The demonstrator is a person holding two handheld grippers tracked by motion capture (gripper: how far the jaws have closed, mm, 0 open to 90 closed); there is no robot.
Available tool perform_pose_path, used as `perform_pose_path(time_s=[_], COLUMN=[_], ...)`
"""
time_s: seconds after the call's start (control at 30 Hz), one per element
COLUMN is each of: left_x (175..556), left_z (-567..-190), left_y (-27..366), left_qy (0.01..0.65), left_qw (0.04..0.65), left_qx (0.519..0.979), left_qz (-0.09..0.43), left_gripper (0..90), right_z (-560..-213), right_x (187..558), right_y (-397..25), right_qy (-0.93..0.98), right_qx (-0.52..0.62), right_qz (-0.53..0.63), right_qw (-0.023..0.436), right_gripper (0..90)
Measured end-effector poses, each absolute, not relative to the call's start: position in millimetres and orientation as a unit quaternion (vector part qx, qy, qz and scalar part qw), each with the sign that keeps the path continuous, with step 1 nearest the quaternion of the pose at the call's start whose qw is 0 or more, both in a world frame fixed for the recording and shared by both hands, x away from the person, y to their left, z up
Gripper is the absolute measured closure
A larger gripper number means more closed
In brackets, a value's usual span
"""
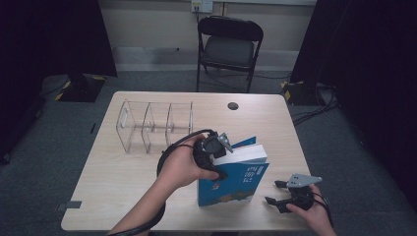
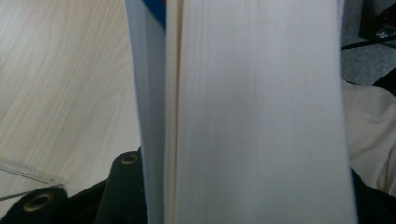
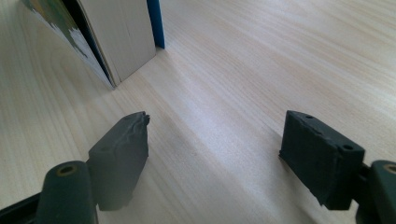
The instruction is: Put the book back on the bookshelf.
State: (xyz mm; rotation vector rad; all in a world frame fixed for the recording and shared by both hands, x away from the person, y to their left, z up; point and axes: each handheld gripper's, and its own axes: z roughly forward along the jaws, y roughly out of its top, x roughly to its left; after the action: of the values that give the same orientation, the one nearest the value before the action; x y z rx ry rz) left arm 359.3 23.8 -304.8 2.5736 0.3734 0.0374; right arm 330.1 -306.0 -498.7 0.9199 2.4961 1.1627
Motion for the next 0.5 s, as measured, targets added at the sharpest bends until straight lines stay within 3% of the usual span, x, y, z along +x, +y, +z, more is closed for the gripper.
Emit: perform_pose_path(time_s=[0.23,0.47,0.5], left_x=[358.0,355.0,354.5], left_z=[-304.6,-303.9,-303.9], left_y=[23.0,21.1,20.3], left_qy=[0.148,0.15,0.151], left_qw=[0.263,0.247,0.243], left_qx=[0.953,0.957,0.958], left_qz=[0.016,0.014,0.01], left_gripper=[53.6,48.1,52.0], right_z=[-498.7,-498.7,-498.7], right_x=[329.2,329.1,329.1], right_y=[-304.9,-304.8,-304.7], right_qy=[0.855,0.855,0.855], right_qx=[0.314,0.314,0.314], right_qz=[0.395,0.395,0.395], right_qw=[0.12,0.12,0.121], right_gripper=[22.7,23.0,23.1])
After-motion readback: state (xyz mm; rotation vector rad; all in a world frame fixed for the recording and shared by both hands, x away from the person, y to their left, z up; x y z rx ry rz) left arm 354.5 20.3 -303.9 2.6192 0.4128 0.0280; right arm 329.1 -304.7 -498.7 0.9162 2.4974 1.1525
